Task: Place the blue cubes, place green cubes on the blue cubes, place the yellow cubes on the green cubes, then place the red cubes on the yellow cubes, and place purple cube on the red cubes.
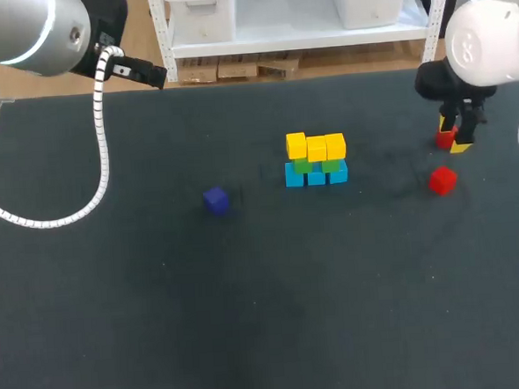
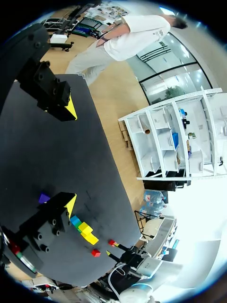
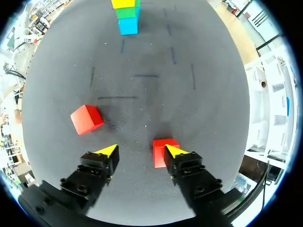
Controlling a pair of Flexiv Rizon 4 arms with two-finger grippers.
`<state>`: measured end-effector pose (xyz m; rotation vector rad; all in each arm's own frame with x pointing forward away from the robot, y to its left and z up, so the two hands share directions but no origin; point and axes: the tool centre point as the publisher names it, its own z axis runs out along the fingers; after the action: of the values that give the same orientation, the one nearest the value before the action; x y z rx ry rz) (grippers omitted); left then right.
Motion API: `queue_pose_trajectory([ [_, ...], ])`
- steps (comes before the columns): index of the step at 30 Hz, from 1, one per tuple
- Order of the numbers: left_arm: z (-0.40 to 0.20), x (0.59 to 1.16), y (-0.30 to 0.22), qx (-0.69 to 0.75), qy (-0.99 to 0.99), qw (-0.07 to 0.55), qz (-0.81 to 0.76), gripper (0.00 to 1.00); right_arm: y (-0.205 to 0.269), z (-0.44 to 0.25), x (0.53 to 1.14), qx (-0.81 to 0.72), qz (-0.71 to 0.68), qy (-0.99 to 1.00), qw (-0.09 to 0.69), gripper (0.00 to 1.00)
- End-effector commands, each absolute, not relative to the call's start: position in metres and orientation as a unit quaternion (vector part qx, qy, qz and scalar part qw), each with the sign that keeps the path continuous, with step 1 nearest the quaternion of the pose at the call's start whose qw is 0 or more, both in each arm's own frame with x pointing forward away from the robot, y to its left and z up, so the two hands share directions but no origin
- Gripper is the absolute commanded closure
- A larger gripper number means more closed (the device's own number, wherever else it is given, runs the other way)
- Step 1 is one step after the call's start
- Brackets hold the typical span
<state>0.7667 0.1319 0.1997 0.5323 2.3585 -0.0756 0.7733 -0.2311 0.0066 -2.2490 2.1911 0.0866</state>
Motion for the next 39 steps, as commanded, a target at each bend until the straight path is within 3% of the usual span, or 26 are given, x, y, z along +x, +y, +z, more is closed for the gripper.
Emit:
queue_pose_trajectory([
  [1, 0.200, 0.767, 0.134, 0.208, 0.912, 0.353, -0.032, 0.00, -0.233, 0.000, 0.779, -0.713, 0.029, 0.700, 0.007, 0.00],
  [31, 0.200, 0.767, 0.134, 0.208, 0.912, 0.353, -0.032, 0.00, -0.231, -0.001, 0.801, -0.715, 0.015, 0.698, 0.015, 0.00],
  [32, 0.200, 0.767, 0.134, 0.208, 0.912, 0.353, -0.032, 0.00, -0.232, 0.000, 0.802, -0.713, 0.015, 0.701, 0.016, 0.10],
  [33, 0.200, 0.767, 0.134, 0.208, 0.912, 0.353, -0.032, 0.00, -0.233, 0.000, 0.802, -0.712, 0.015, 0.702, 0.016, 0.14],
  [36, 0.200, 0.767, 0.134, 0.208, 0.912, 0.353, -0.032, 0.00, -0.237, -0.001, 0.802, -0.710, 0.012, 0.704, 0.012, 0.17],
  [39, 0.200, 0.767, 0.134, 0.208, 0.912, 0.353, -0.032, 0.00, -0.239, -0.002, 0.802, -0.708, 0.011, 0.706, 0.011, 0.50],
])
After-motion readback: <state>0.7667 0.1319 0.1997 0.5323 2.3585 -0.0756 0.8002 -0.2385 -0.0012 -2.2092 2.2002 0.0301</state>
